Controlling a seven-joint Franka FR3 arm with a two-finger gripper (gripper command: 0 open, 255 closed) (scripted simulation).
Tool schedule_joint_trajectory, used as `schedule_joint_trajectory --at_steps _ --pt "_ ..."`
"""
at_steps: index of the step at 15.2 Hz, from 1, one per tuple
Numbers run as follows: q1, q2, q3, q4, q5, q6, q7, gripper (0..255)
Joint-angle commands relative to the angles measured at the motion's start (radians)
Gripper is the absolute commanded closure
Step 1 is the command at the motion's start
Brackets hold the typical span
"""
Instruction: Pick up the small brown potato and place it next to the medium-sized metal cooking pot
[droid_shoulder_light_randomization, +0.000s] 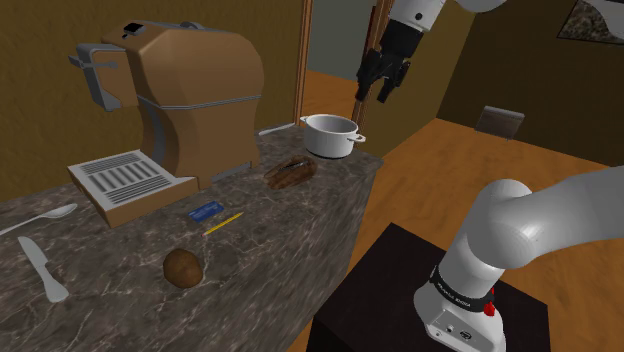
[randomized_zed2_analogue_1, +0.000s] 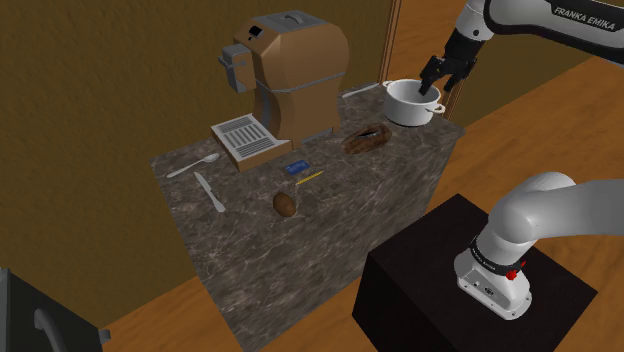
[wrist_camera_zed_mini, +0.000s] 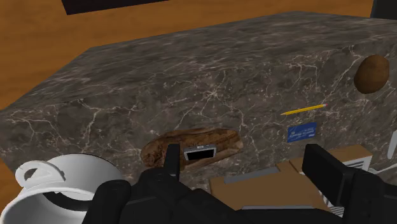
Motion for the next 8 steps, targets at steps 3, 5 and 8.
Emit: schedule_joint_trajectory --at_steps 3,5,8 --pt "0.011 0.007 0.036 -0.036 0.022 0.044 0.036 0" --pt "0.022 0.018 0.072 -0.067 0.044 0.089 0.071 0" --pt "0.04 0.046 0.128 -0.105 0.076 0.159 0.124 0"
